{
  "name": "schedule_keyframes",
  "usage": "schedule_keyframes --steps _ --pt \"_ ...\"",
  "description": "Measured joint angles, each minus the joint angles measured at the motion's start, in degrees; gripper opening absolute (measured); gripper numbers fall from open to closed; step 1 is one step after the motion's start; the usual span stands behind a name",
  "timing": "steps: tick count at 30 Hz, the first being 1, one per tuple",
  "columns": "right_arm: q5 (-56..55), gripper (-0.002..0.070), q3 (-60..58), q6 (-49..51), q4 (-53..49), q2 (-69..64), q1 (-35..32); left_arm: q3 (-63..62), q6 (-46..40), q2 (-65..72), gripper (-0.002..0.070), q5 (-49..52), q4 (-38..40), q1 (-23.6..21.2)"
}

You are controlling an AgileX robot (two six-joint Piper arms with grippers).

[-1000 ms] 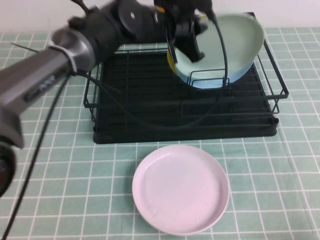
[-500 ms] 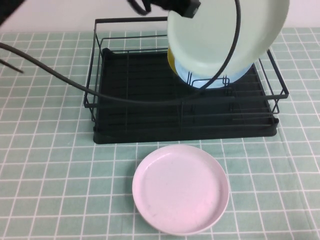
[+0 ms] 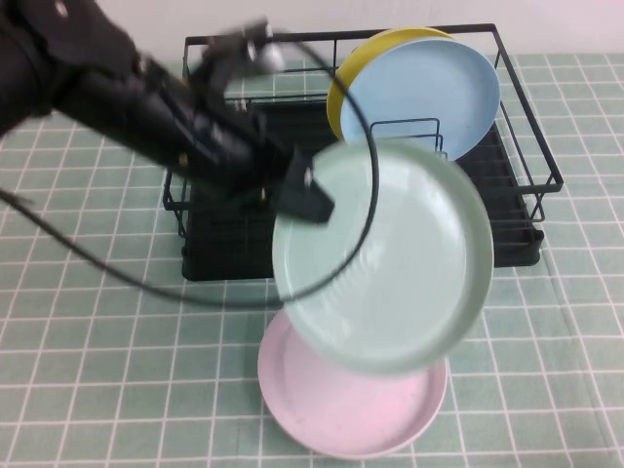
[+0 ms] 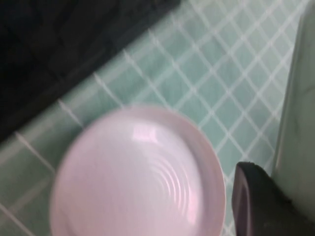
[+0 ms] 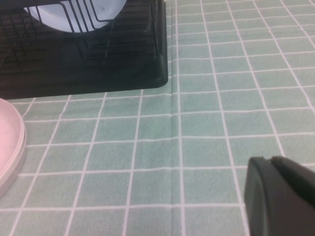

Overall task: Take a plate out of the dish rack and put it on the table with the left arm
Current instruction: Place the plate from the table

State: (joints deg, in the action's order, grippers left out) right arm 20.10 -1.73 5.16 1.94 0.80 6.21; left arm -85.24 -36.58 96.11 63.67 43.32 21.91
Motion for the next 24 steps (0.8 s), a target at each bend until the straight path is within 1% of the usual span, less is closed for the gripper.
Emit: schedule_keyframes --steps 5,10,17,24 --pt "0.0 -0.0018 0.0 0.0 0.0 0.0 0.0 10.16 -3.36 -0.26 0.0068 -0.42 0.54 1.07" --pt "0.0 -0.0018 0.0 0.0 0.0 0.0 0.0 15.14 -5.55 -0.26 0.0068 -3.73 0.54 1.07" --pt "0.0 -0.0018 0.0 0.0 0.0 0.0 0.0 16.33 -10.72 -0.26 0.0068 -7.98 0.54 1.07" --pt "0.0 -0.0018 0.0 0.0 0.0 0.0 0.0 16.33 -11.48 2.87 0.0068 -8.72 1.0 1.07"
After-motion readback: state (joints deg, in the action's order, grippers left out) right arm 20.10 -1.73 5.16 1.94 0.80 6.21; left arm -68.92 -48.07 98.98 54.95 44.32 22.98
